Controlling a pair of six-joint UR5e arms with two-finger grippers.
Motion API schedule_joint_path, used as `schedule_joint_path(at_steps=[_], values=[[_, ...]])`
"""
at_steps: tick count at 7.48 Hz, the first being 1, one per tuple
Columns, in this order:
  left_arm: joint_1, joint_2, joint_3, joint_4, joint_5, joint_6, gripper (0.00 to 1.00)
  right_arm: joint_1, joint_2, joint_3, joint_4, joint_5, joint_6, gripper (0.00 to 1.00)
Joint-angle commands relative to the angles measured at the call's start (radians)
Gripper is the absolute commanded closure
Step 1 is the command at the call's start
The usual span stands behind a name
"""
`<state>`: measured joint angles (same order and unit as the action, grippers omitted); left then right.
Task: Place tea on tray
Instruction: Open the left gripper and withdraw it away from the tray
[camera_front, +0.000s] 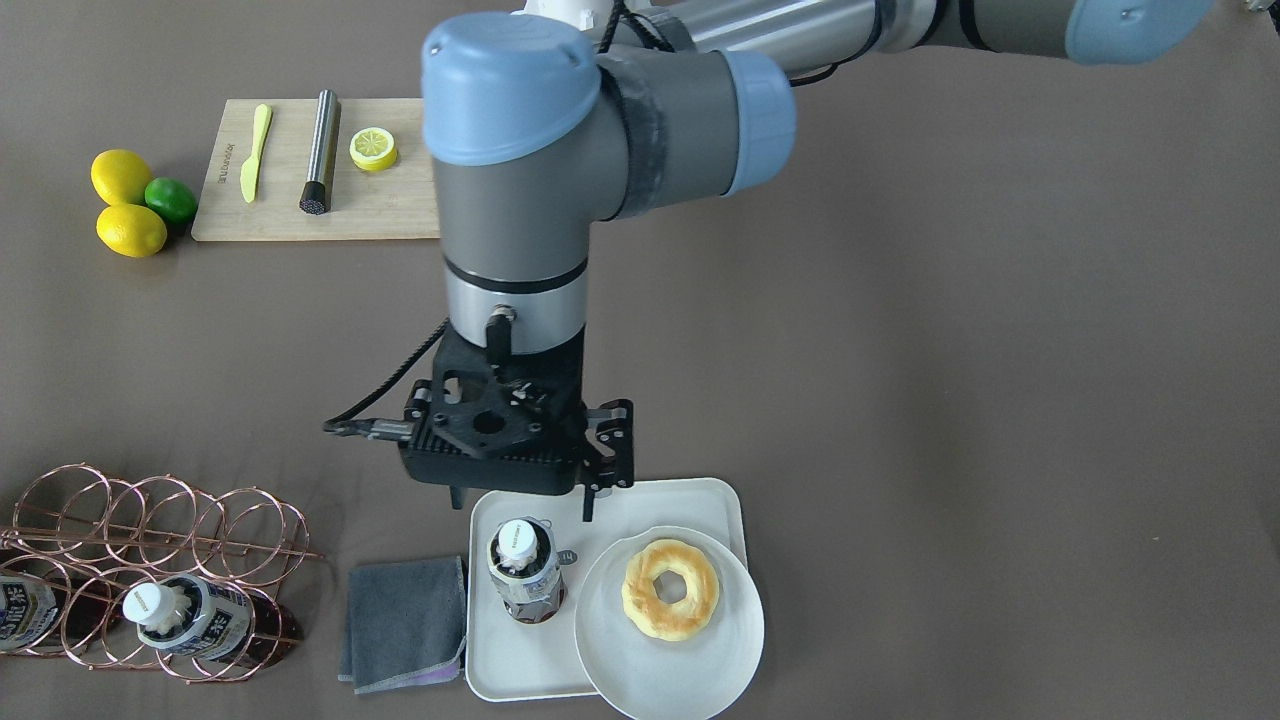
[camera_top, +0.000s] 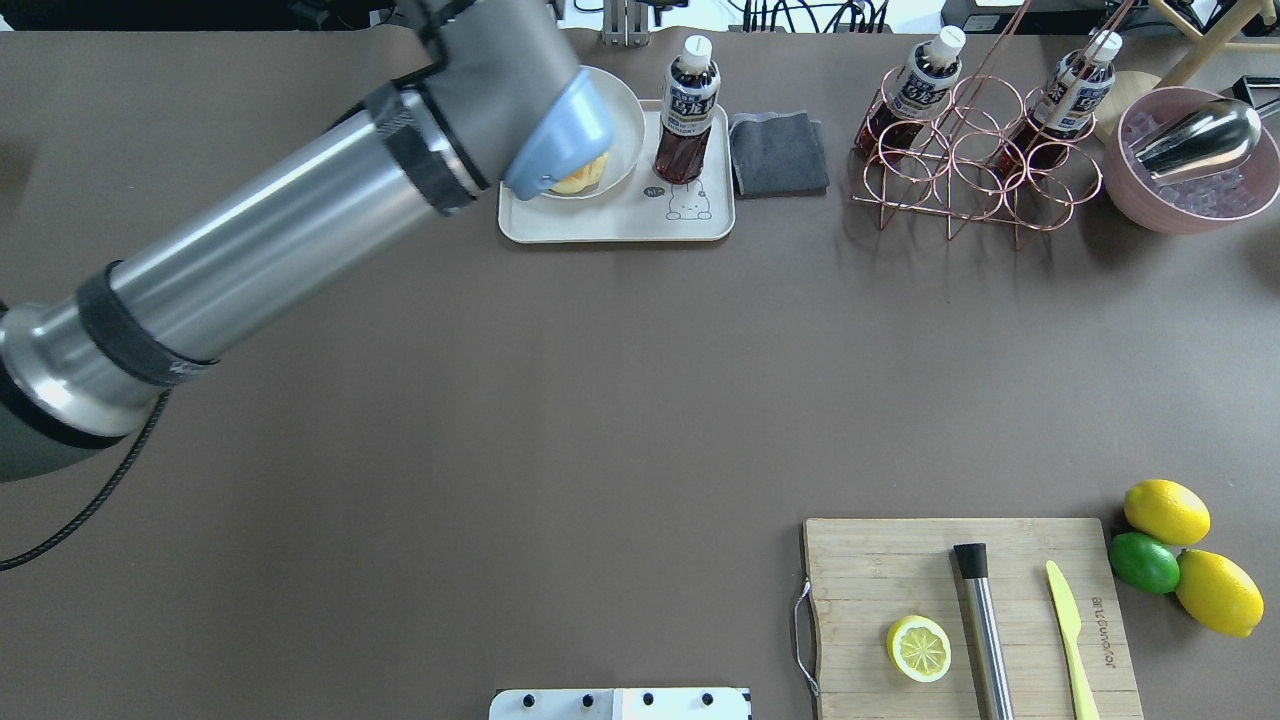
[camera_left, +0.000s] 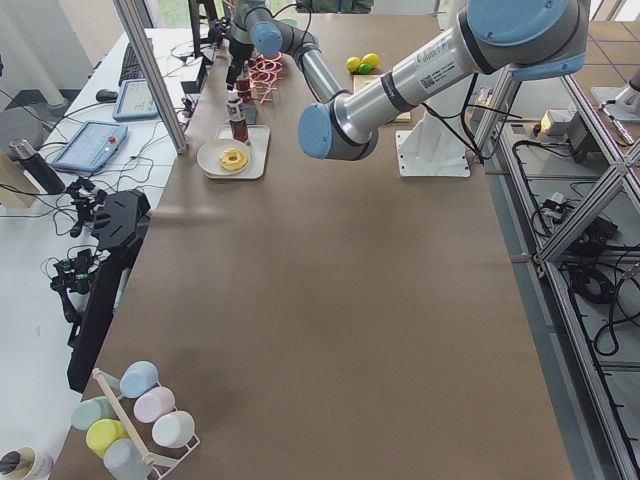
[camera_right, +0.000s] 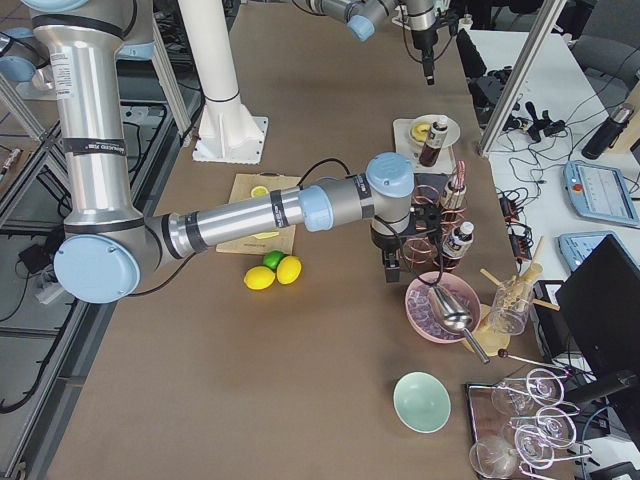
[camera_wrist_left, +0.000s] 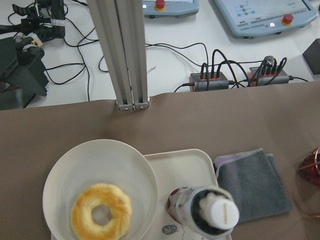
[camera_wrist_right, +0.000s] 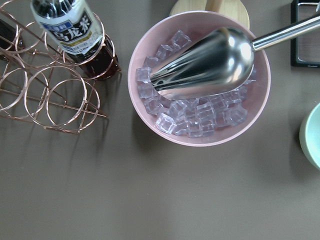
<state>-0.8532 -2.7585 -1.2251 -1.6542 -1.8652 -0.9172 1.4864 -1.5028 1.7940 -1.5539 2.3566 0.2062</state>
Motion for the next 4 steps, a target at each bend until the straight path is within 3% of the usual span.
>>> schedule_joint_path(at_steps=[1,3,4], values=[[-0.134,0.367,-0.373,0.149,-0.101,0.320,0.01,0.041,-0.086,-0.005,-0.002,-0.034,-0.077,0.00],[-0.284,0.614,-0.508,0.232,-0.161,0.606,0.01,0.044,-0.163,-0.027,0.000,-0.184,-0.203,0.00],[-0.356,0.723,-0.531,0.228,-0.207,0.736,0.01,0.044,-0.166,-0.044,-0.002,-0.177,-0.203,0.00]])
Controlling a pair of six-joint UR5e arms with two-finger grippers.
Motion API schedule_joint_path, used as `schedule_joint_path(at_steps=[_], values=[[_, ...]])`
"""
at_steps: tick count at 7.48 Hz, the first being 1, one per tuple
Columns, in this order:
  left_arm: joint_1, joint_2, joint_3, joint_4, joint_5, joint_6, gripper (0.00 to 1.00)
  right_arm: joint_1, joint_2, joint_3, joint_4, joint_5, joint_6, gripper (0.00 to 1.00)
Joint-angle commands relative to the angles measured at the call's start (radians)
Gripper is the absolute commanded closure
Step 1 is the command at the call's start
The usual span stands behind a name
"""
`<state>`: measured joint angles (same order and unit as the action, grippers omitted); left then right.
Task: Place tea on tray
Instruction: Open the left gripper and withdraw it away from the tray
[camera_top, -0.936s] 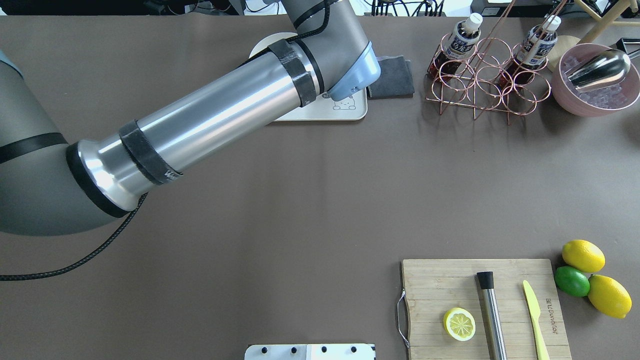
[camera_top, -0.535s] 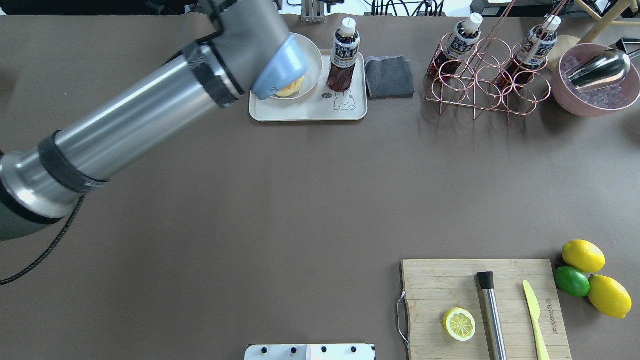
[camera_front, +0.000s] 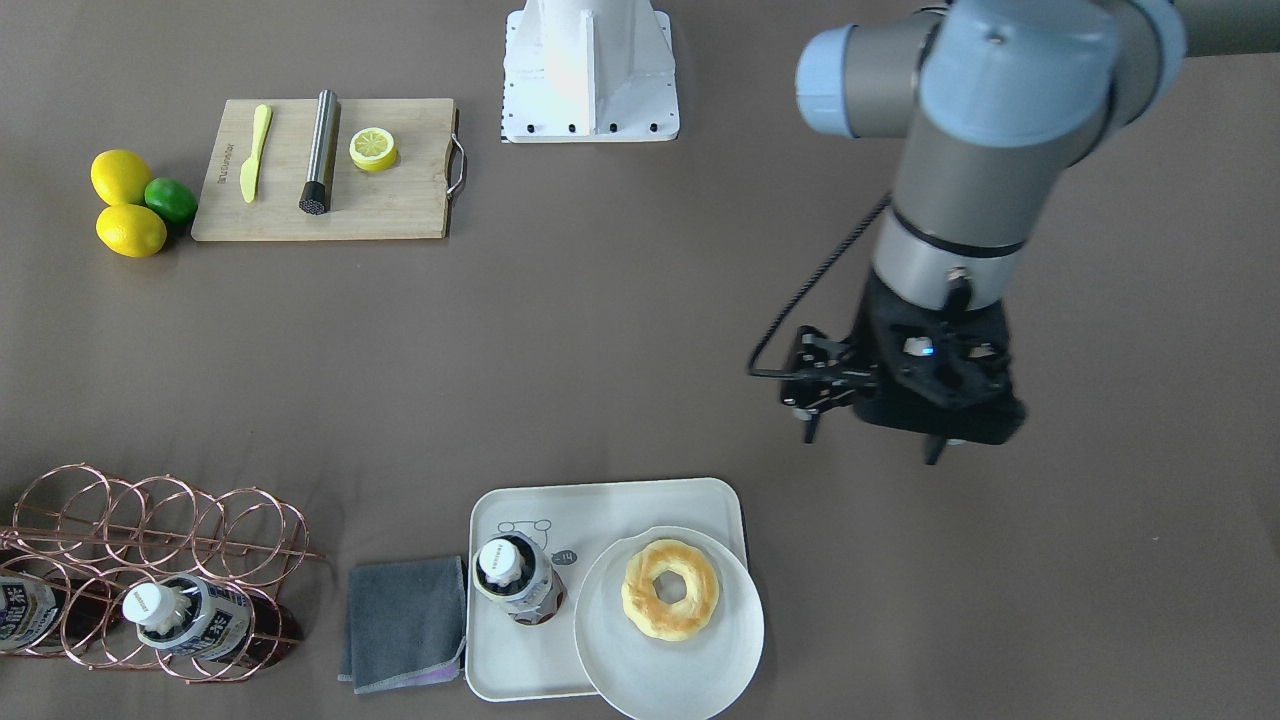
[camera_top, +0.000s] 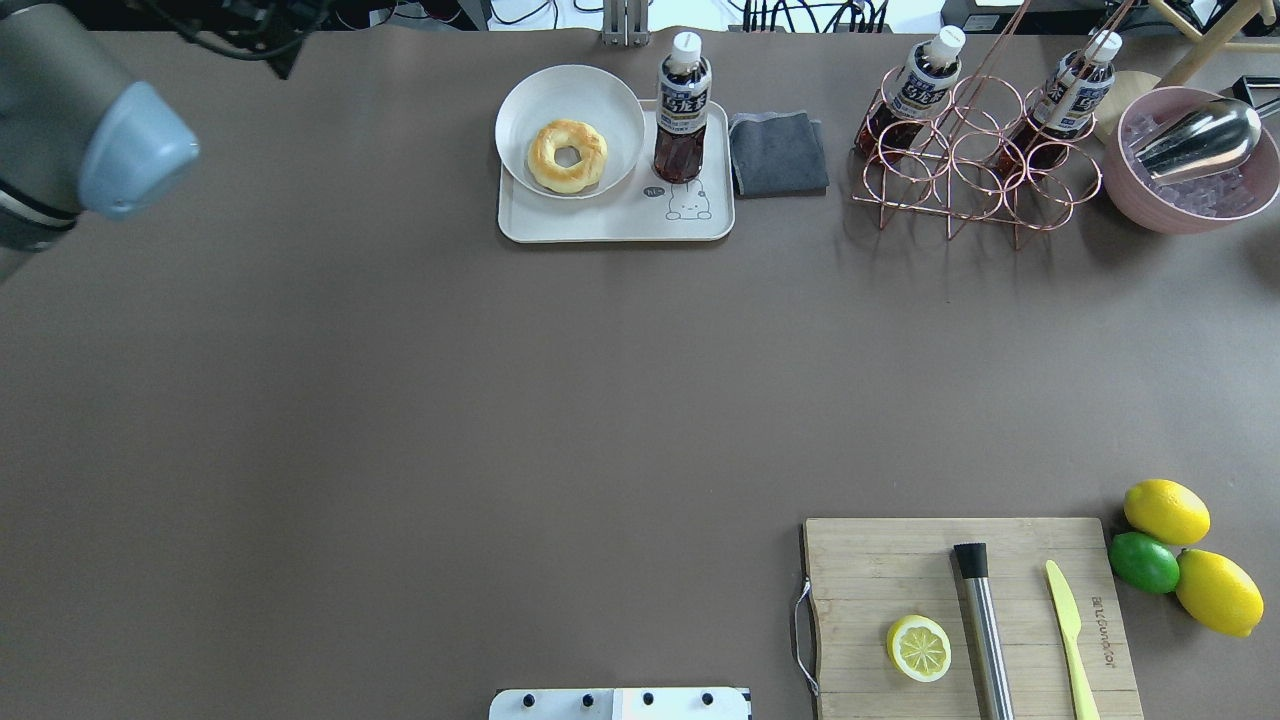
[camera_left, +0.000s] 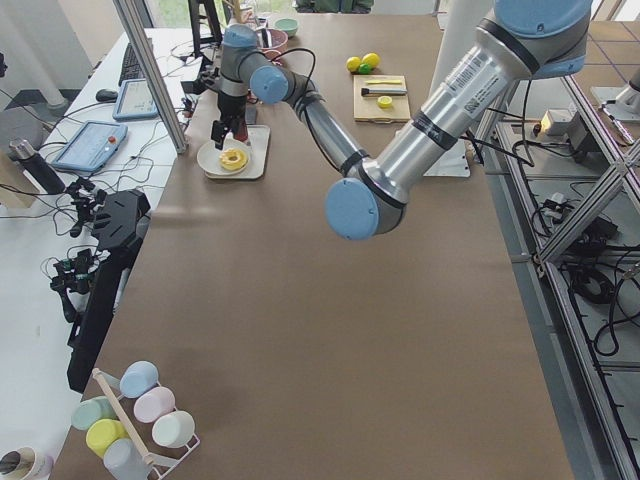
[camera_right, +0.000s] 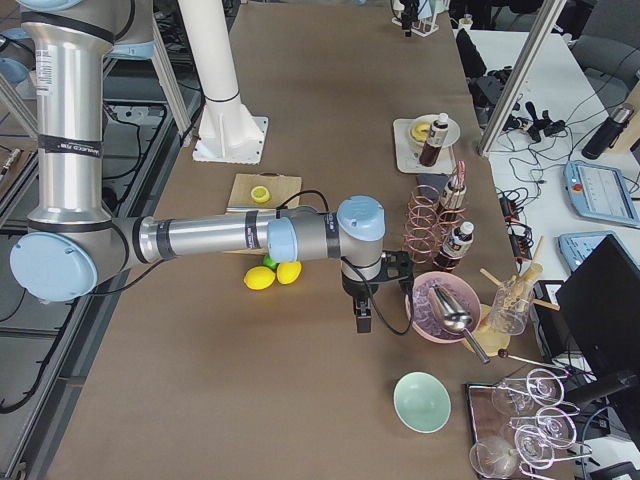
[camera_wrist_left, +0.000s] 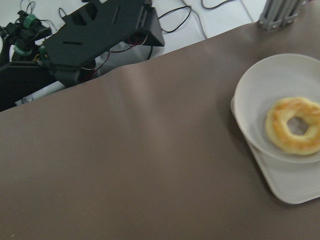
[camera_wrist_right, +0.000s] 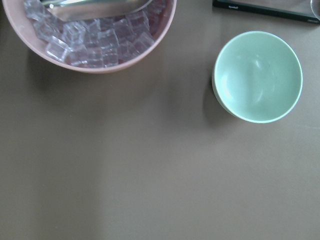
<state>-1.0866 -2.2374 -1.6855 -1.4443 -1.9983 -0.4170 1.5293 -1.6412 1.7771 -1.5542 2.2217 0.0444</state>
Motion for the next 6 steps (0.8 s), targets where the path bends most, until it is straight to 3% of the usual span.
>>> schedule_joint_path(at_steps=[1,2,3,4,6], values=[[-0.201,0.325,-0.066,0.013,-0.104,0.423,0.01,0.000,-0.028,-0.071,0.000,-0.030,-0.031,0.00],[-0.234,0.454,-0.063,0.018,-0.109,0.529,0.01,0.000,-0.022,-0.117,0.002,0.017,-0.028,0.00],[-0.274,0.511,-0.062,0.034,-0.144,0.544,0.01,0.000,-0.017,-0.149,0.006,0.101,-0.028,0.00],[-0.292,0.583,-0.068,0.024,-0.210,0.546,0.01,0.000,-0.014,-0.148,0.006,0.117,-0.028,0.00],[-0.320,0.596,-0.011,0.036,-0.257,0.534,0.01,0.000,-0.012,-0.148,0.009,0.113,-0.029,0.00]])
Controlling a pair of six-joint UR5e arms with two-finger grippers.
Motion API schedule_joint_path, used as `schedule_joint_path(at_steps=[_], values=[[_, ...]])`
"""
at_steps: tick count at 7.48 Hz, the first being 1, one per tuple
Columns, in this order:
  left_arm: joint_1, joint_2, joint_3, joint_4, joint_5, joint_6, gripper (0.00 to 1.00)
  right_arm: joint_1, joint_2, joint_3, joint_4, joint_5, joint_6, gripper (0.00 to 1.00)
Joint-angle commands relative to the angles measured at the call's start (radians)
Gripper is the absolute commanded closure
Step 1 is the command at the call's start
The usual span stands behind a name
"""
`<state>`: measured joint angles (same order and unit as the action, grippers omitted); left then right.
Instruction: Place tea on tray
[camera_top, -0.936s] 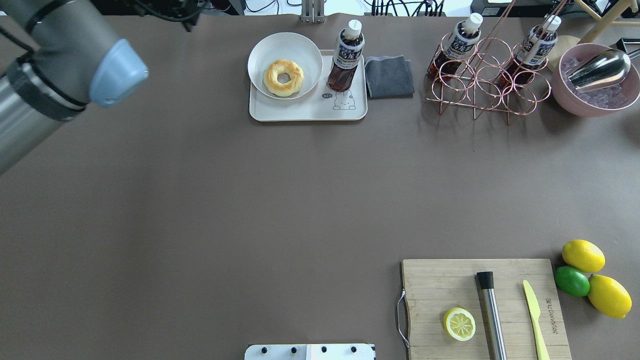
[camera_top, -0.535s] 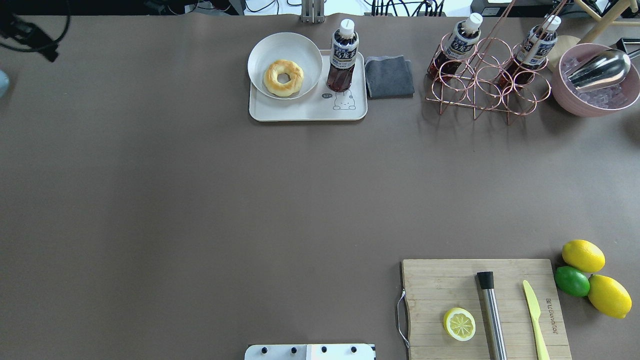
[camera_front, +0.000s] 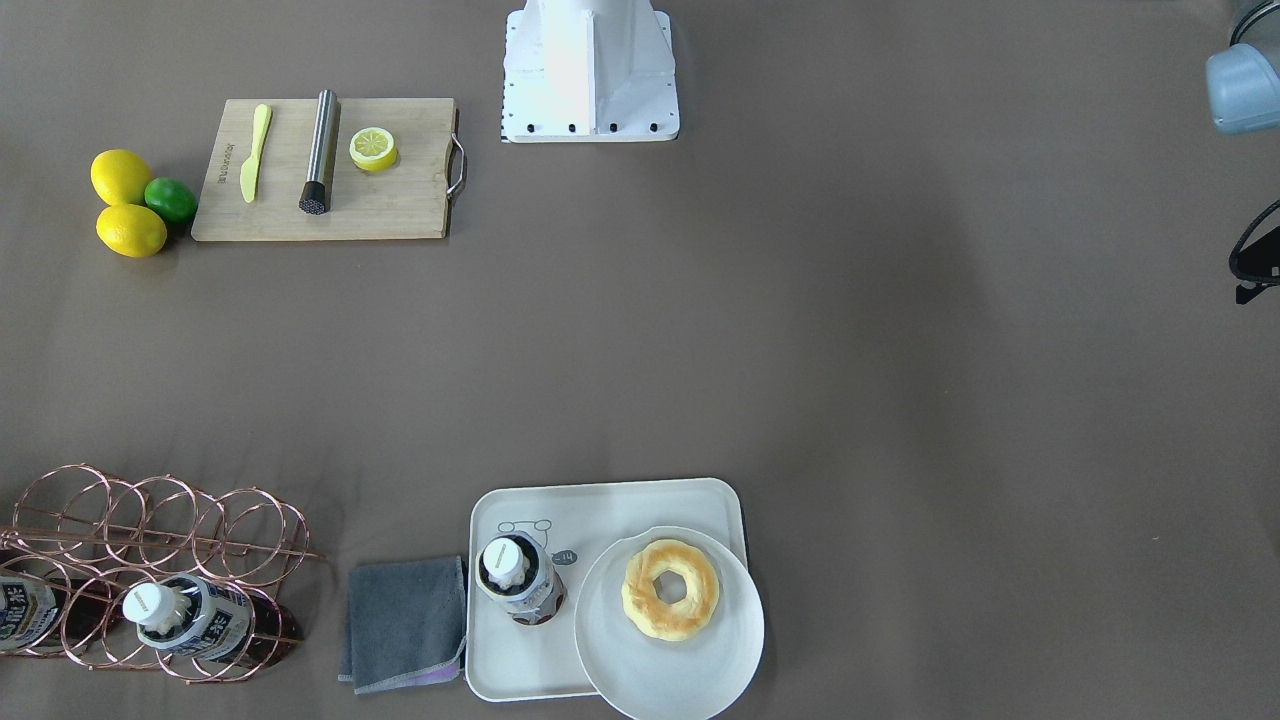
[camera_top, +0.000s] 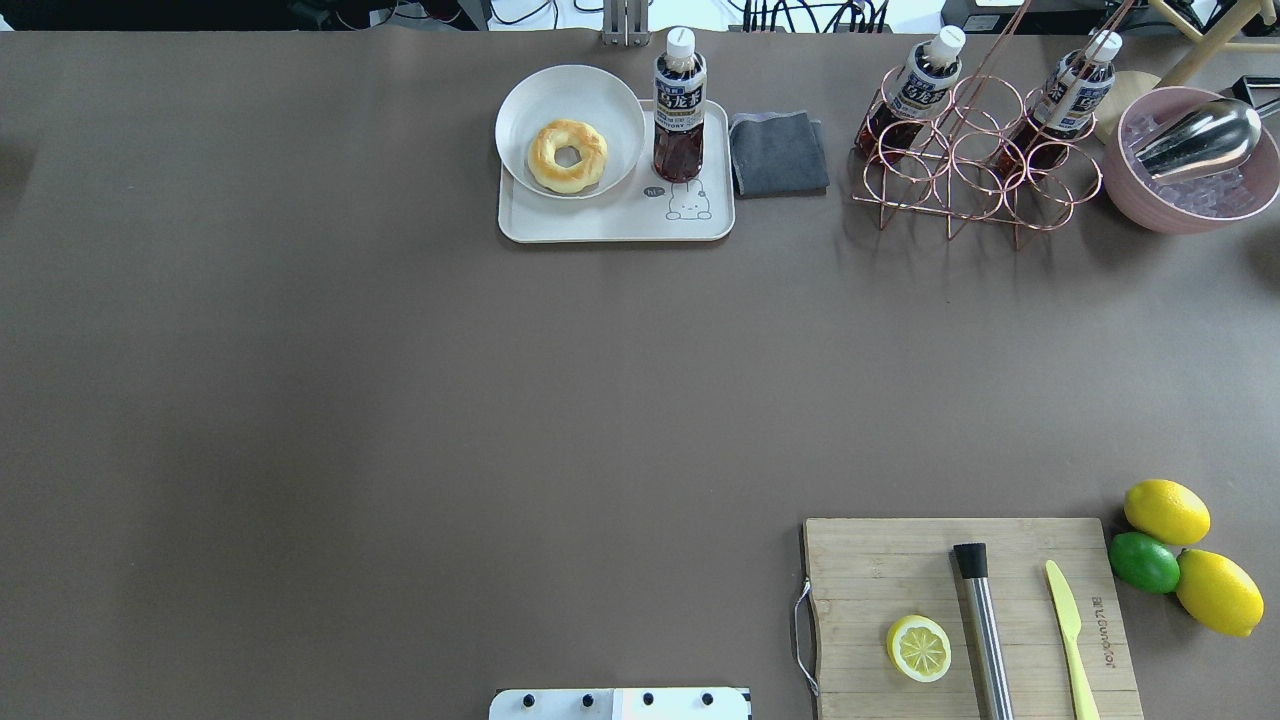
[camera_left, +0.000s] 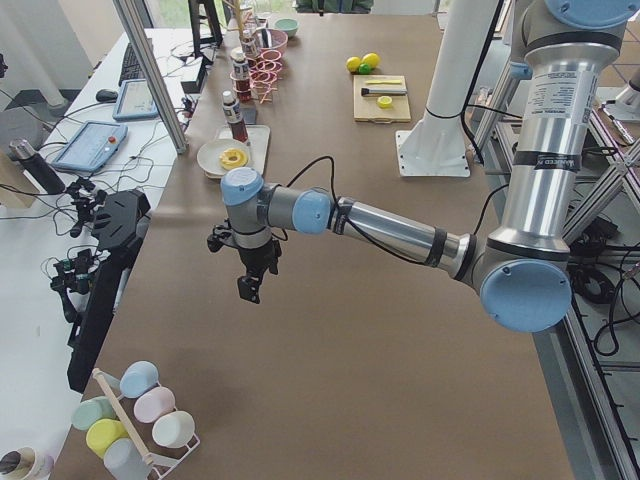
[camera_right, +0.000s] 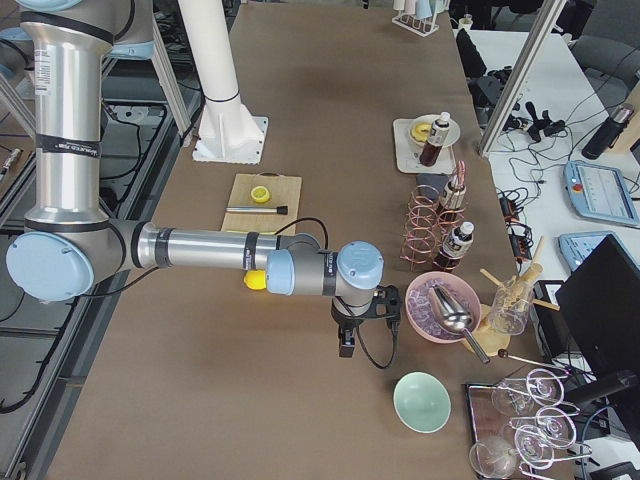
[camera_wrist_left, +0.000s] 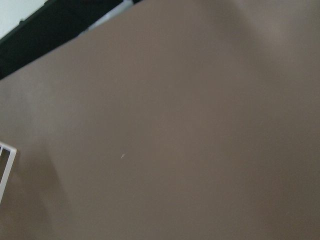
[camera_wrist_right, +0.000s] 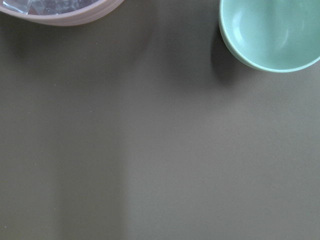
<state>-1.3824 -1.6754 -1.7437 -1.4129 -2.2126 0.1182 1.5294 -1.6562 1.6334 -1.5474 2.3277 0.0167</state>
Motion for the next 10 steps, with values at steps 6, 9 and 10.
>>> schedule_joint_path(at_steps=[6,9,10], values=[[-0.182,0.098,0.142,-0.001,-0.042,0.011,0.01,0.000,0.001,-0.003,0.004,-0.001,-0.001,0.00],[-0.207,0.112,0.138,-0.003,-0.035,0.000,0.01,0.000,0.001,-0.003,0.004,-0.002,-0.003,0.00],[-0.207,0.117,0.136,-0.006,-0.039,-0.002,0.01,0.000,0.001,-0.003,0.004,-0.002,-0.003,0.00]])
